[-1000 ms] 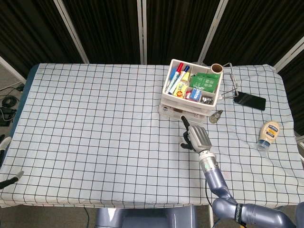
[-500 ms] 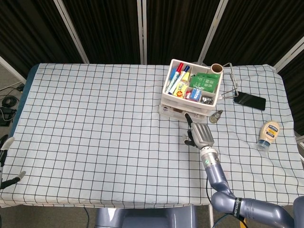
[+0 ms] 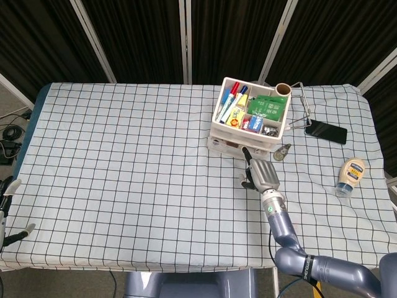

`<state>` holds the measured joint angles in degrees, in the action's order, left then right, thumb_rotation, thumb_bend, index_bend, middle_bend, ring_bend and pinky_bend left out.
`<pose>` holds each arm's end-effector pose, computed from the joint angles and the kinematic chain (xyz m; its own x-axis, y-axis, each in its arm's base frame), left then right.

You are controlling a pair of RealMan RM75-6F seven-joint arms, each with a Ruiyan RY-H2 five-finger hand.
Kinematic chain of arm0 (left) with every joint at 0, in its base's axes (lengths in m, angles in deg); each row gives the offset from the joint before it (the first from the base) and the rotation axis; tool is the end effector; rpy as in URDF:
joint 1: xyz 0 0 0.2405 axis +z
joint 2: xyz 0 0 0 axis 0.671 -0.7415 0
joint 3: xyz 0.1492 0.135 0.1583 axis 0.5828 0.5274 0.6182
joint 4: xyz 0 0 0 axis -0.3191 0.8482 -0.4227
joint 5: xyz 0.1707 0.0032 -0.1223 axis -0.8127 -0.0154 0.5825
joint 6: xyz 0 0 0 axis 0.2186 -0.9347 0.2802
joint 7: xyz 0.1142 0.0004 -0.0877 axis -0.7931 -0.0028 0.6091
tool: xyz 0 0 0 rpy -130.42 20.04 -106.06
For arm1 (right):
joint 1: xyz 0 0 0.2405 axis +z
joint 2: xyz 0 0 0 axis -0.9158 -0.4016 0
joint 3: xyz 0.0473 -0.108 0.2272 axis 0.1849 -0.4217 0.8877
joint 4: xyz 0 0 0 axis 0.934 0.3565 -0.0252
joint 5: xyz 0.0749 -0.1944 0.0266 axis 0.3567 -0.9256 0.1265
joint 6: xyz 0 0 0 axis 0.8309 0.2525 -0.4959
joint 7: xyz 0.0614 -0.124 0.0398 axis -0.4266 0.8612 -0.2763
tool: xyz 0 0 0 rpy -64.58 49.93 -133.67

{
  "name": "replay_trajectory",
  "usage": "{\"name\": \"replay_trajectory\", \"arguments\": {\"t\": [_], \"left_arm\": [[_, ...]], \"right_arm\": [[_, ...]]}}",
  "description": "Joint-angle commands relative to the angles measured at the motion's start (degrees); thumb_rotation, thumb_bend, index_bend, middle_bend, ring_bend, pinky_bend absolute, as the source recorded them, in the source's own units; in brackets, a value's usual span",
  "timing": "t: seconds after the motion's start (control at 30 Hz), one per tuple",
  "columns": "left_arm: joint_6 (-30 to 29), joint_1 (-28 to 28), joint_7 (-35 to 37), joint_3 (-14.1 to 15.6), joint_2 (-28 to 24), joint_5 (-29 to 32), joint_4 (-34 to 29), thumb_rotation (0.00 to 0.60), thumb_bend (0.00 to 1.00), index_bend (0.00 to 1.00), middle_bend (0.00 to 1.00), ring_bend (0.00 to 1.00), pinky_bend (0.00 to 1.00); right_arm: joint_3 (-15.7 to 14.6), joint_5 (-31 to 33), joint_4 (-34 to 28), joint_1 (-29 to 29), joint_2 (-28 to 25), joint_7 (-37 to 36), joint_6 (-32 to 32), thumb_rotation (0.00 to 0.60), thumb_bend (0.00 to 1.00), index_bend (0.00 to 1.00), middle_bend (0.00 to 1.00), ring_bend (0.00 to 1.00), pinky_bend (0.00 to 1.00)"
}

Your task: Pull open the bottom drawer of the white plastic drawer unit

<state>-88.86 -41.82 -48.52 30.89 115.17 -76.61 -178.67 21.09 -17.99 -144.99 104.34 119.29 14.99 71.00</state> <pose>-0.3074 0.1480 0.1670 0.4355 -0.0383 0.8994 0.8999 0.0446 -0.4338 -0.1583 -0.3434 -0.0085 0.1236 -0.2829 0.9511 -0.9923 -0.0301 0.1200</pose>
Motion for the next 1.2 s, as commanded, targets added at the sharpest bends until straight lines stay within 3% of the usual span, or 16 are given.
{"name": "replay_trajectory", "arguments": {"t": [0.03, 0.23, 0.7, 1.2], "left_arm": [[0.1, -0.1, 0.0, 0.0, 0.0, 0.0, 0.0, 0.600, 0.02, 0.00, 0.00, 0.00, 0.00], [0.5, -0.2, 0.3, 0.1, -0.1, 0.1, 0.1, 0.600, 0.02, 0.00, 0.00, 0.00, 0.00], [0.5, -0.3, 0.6, 0.0, -0.2, 0.3, 0.1, 0.600, 0.02, 0.00, 0.00, 0.00, 0.00], [-0.2, 0.0, 0.2, 0.0, -0.1, -0.2, 0.0, 0.600, 0.02, 0.00, 0.00, 0.00, 0.00]], "right_arm": [[-0.1, 0.2, 0.4, 0.3, 0.3, 0.1, 0.0, 0.600, 0.38, 0.12, 0.91, 0.94, 0.84], [0.6, 0.4, 2.4, 1.1, 1.1, -0.7, 0.1, 0.600, 0.39, 0.15, 0.91, 0.95, 0.84], [1.3, -0.5, 4.8, 1.8, 2.2, -1.7, 1.6, 0.600, 0.40, 0.36, 0.93, 0.96, 0.85], [0.2, -2.5, 2.7, 0.3, 1.6, -2.6, 3.9, 0.600, 0.41, 0.42, 0.93, 0.96, 0.85]]}}
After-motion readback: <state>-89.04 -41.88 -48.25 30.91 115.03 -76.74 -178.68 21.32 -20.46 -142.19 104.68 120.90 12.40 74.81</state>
